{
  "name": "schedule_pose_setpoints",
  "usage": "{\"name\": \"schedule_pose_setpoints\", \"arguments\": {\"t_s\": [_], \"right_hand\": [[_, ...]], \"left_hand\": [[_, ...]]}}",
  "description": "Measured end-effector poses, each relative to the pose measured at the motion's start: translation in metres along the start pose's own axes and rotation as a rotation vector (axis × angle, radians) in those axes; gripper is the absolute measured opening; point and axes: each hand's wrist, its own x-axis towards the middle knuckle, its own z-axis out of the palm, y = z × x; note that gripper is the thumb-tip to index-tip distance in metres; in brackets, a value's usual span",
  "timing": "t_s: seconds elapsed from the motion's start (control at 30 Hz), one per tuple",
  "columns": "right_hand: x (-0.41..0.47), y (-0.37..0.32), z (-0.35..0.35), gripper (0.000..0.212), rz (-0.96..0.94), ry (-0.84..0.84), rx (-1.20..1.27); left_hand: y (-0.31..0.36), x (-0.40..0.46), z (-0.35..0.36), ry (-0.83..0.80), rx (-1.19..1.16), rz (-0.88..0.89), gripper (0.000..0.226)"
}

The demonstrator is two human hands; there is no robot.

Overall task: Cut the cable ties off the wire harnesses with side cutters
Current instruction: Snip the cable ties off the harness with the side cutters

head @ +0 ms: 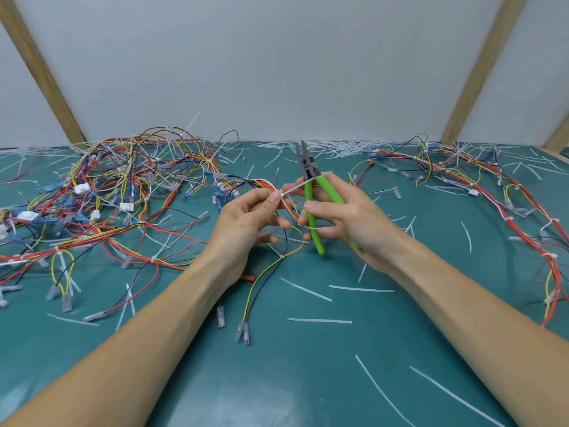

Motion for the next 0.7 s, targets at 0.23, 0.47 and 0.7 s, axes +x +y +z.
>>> {"name": "schedule_pose_setpoints", "arguments": {"t_s": [0.23, 0.47, 0.7], "right_hand": [[-0.0001, -0.0029, 0.0073, 0.018, 0.044, 0.082, -0.072], [0.0009, -0.0030, 0.0058, 0.021, 0.084, 0.171, -0.069], [0.0033, -0.0044, 0.0008, 0.012, 0.040, 0.306, -0.099]], "left_hand": [[-0.0040, 0.0004, -0.0006, 0.003, 0.025, 0.020, 0.011], [-0.0047, -0.0008, 0.0025, 0.032, 0.037, 0.023, 0.008], [-0.0035, -0.0010, 0.0060, 0.066, 0.037, 0.033, 0.012]]}}
